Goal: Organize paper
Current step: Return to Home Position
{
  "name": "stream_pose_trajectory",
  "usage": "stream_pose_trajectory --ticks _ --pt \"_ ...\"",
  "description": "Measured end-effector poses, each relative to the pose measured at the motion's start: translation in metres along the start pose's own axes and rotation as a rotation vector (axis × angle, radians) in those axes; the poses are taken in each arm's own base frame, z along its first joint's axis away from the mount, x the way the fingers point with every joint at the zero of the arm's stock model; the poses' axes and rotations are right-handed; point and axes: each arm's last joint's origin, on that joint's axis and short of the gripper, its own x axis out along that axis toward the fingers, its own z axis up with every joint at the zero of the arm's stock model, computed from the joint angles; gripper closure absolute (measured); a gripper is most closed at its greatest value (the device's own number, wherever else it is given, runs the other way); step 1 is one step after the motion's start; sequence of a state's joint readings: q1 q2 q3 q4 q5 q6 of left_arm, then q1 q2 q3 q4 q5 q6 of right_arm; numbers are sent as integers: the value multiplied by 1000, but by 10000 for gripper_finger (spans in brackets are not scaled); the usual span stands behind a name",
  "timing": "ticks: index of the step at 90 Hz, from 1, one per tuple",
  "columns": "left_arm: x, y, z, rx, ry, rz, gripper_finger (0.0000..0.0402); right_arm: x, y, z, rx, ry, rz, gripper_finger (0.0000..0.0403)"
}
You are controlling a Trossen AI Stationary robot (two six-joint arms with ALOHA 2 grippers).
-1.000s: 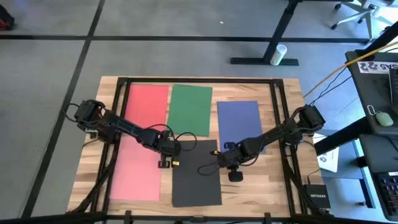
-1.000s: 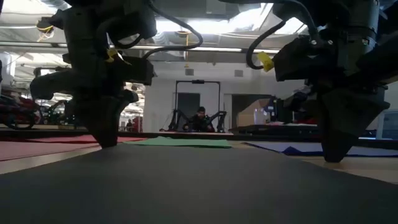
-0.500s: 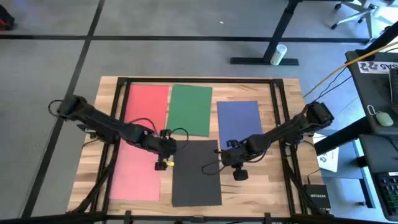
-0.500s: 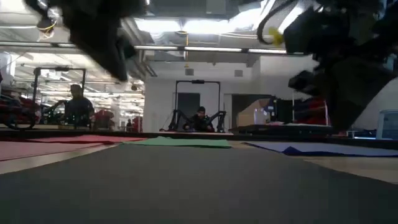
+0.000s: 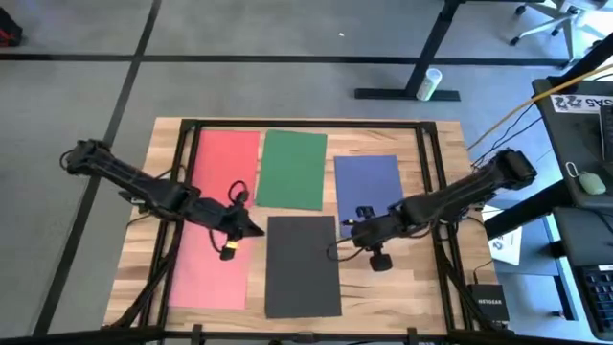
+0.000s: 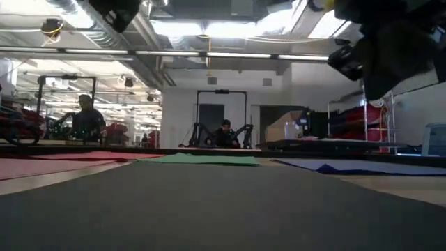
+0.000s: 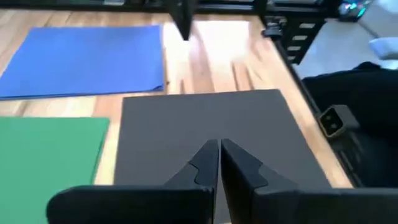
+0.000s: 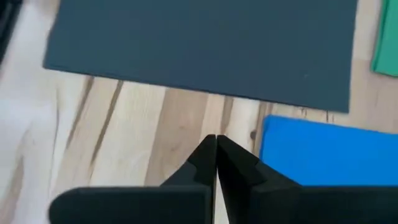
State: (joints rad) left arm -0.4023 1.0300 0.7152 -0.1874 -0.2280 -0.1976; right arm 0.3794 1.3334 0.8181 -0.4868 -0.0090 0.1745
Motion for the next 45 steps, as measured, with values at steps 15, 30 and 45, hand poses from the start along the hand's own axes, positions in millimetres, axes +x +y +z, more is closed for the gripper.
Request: stream_pose_trajectory --ticks 15,30,45 --pt "0 2 -26 -22 -114 -38 402 -19 -3 -19 -5 -187 32 403" --pt "0 7 -52 -30 -244 -64 402 -37 -10 -42 -13 -427 60 403" --pt "-1 17 -75 -50 -337 -61 402 -51 -22 -67 -12 -638 46 403"
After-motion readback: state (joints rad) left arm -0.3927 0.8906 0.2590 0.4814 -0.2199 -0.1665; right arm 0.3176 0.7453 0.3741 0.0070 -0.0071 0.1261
